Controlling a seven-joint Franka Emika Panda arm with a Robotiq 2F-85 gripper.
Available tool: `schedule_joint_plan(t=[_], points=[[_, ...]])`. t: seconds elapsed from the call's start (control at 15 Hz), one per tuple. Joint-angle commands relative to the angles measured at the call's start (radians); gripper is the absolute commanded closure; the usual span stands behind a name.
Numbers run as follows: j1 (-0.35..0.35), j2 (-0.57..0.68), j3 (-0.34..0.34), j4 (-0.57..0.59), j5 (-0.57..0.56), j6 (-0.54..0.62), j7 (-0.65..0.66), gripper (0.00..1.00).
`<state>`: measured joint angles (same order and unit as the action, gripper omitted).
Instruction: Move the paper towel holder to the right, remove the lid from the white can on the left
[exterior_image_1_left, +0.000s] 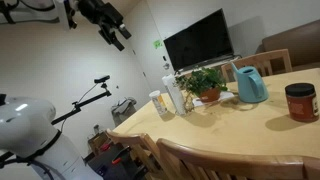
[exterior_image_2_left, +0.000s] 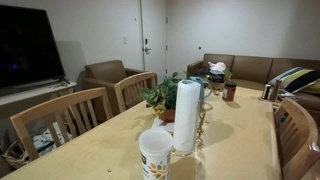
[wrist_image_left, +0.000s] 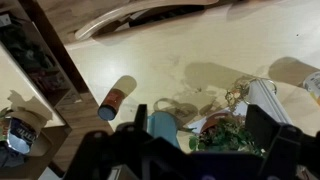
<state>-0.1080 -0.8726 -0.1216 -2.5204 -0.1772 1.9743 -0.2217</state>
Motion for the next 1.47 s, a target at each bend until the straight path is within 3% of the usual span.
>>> schedule_joint_plan(t=[0.0, 1.2, 1.4], points=[[0.012, 0.000, -0.008, 0.002, -0.008, -0.003, 0.007, 0.00], [0.012, 0.000, -0.008, 0.002, -0.008, -0.003, 0.007, 0.00], [0.050, -0.014, 0.023, 0.027, -0.082, 0.033, -0.096, 0.00]])
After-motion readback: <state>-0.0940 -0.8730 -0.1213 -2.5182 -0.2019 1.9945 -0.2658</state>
